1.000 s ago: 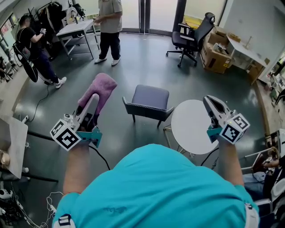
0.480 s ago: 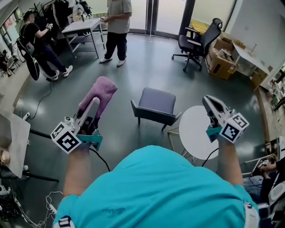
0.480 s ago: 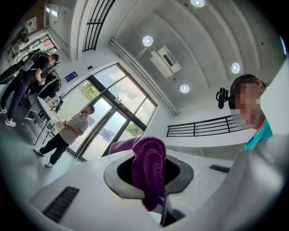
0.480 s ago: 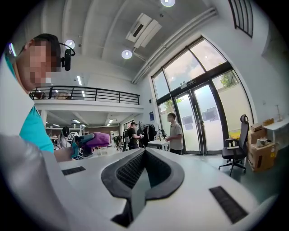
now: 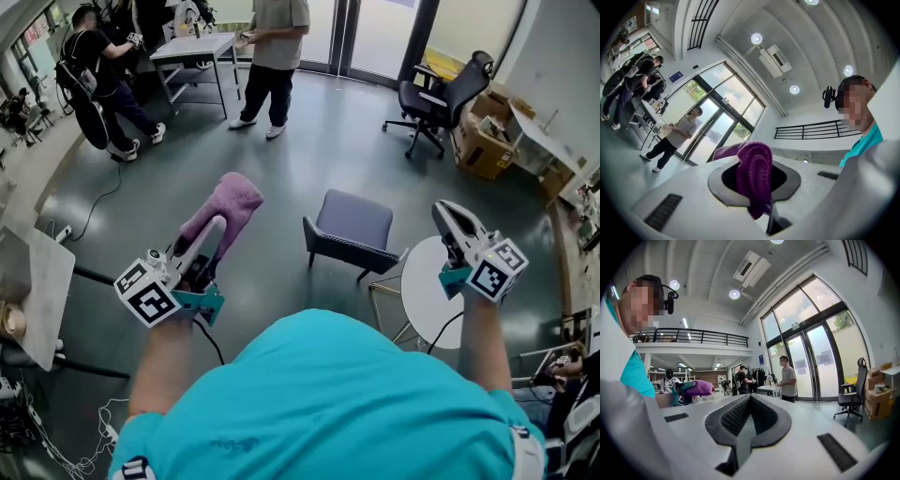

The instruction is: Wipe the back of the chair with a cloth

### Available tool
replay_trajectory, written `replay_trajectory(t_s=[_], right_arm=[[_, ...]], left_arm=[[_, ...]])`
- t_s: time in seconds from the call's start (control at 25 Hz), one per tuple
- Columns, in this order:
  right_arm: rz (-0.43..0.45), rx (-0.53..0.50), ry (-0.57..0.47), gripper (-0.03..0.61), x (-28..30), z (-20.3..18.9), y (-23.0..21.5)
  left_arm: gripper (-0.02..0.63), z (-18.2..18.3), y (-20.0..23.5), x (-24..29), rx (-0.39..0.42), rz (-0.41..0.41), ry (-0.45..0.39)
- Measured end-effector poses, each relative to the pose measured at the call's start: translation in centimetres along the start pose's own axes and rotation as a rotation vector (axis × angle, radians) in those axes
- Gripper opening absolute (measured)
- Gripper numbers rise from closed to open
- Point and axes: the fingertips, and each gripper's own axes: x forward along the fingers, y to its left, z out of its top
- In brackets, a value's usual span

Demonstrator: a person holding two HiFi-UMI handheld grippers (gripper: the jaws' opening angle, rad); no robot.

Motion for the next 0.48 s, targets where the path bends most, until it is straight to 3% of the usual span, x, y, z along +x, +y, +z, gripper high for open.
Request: replay_trajectory(t_s=[0.28, 0.48], right_arm=[[0.05, 0.031, 0.013, -0.002, -0.1, -1.9, -4.7], [0.066, 0.095, -0.006, -0.002, -4.6, -1.9, -13.0]], left_arm=[[0.06, -2.5, 0.7, 4.6, 0.005, 0.013, 0.013], [0.06, -6.3, -2.3, 14.6, -0.017, -0.005, 0.038]])
